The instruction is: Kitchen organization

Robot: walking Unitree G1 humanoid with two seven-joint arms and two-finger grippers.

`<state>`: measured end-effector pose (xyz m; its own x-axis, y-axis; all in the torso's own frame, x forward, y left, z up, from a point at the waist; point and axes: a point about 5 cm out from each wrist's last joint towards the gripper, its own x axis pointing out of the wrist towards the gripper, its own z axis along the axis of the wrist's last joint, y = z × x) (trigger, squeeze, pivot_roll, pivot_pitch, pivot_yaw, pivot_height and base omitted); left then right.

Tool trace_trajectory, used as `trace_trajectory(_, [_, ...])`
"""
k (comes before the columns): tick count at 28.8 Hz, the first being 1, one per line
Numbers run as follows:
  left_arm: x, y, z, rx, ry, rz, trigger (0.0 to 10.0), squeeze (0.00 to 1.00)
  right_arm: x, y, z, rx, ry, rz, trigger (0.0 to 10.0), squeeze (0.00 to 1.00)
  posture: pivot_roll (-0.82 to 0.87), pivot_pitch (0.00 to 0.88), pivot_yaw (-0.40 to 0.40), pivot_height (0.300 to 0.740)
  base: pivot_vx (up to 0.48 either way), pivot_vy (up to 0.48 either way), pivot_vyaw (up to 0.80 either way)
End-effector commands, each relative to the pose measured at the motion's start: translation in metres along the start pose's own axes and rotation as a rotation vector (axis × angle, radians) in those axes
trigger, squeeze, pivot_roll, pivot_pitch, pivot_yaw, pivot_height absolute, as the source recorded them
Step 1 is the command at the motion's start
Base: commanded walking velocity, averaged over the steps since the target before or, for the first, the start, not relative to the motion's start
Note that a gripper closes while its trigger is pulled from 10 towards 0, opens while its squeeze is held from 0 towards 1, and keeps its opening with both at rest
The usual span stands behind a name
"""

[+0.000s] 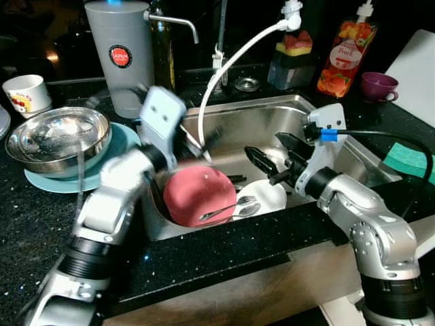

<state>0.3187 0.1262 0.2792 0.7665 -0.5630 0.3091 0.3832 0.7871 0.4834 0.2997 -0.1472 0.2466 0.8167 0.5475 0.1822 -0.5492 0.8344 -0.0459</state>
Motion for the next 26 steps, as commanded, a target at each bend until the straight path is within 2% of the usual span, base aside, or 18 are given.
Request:
trace_trajectory(1, [-0.003, 0.001, 0.001, 0.057, 0.016, 0.007, 10.0, 0.0, 0.001, 0.001, 0.001, 0.002, -0.014, 0.02, 10.0, 0.0, 0.02, 0.0, -0.02, 0.74, 0.0, 0.0, 0.0])
trace_trajectory(3, [-0.019, 0.019, 0.013, 0.258, 0.065, 0.036, 10.0, 0.0, 0.003, 0.011, 0.003, 0.026, -0.043, 0.108, 10.0, 0.0, 0.05, 0.0, -0.028, 0.74, 0.0, 0.0, 0.4])
trace_trajectory(4, [-0.019, 0.019, 0.013, 0.258, 0.065, 0.036, 10.0, 0.0, 0.003, 0.011, 0.003, 0.026, -0.043, 0.108, 10.0, 0.0, 0.05, 0.0, -0.028, 0.74, 0.0, 0.0, 0.79])
trace_trajectory(5, [-0.026, 0.027, 0.017, 0.328, 0.088, 0.04, 10.0, 0.0, 0.004, 0.016, 0.003, 0.026, -0.047, 0.147, 10.0, 0.0, 0.05, 0.0, -0.029, 0.74, 0.0, 0.0, 0.79])
trace_trajectory(7, [-0.026, 0.027, 0.017, 0.328, 0.088, 0.04, 10.0, 0.0, 0.004, 0.016, 0.003, 0.026, -0.047, 0.147, 10.0, 0.0, 0.05, 0.0, -0.029, 0.74, 0.0, 0.0, 0.79])
trace_trajectory(8, [-0.032, 0.033, 0.02, 0.369, 0.106, 0.033, 10.0, 0.0, 0.004, 0.019, 0.003, 0.025, -0.047, 0.169, 10.0, 0.0, 0.06, 0.0, -0.033, 0.74, 0.0, 0.0, 0.79])
trace_trajectory(9, [-0.032, 0.033, 0.02, 0.369, 0.106, 0.033, 10.0, 0.0, 0.004, 0.019, 0.003, 0.025, -0.047, 0.169, 10.0, 0.0, 0.06, 0.0, -0.033, 0.74, 0.0, 0.0, 0.79])
trace_trajectory(10, [-0.047, 0.044, 0.026, 0.427, 0.142, -0.025, 10.0, 0.0, 0.006, 0.026, 0.0, 0.03, -0.042, 0.241, 10.0, 0.0, 0.09, 0.0, -0.042, 0.74, 0.0, 0.0, 0.79])
trace_trajectory(13, [-0.052, 0.046, 0.027, 0.442, 0.159, -0.048, 10.0, 0.0, 0.006, 0.03, -0.001, 0.029, -0.039, 0.276, 10.0, 0.0, 0.09, 0.0, -0.042, 0.74, 0.0, 0.0, 0.79])
trace_trajectory(14, [-0.06, 0.047, 0.027, 0.466, 0.194, -0.098, 10.0, 0.0, 0.005, 0.036, -0.003, 0.038, -0.035, 0.33, 10.0, 0.0, 0.1, 0.0, -0.043, 0.74, 0.0, 0.0, 0.79])
trace_trajectory(17, [-0.068, 0.046, 0.025, 0.474, 0.232, -0.151, 10.0, 0.0, 0.003, 0.04, -0.005, 0.042, -0.029, 0.361, 10.0, 0.0, 0.1, 0.0, -0.04, 0.74, 0.0, 0.0, 0.76])
trace_trajectory(26, [-0.074, 0.047, 0.006, 0.501, 0.303, -0.238, 10.0, 0.0, 0.003, 0.038, -0.007, 0.048, -0.026, 0.34, 10.0, 0.0, 0.09, 0.0, -0.034, 0.74, 0.0, 0.0, 0.0])
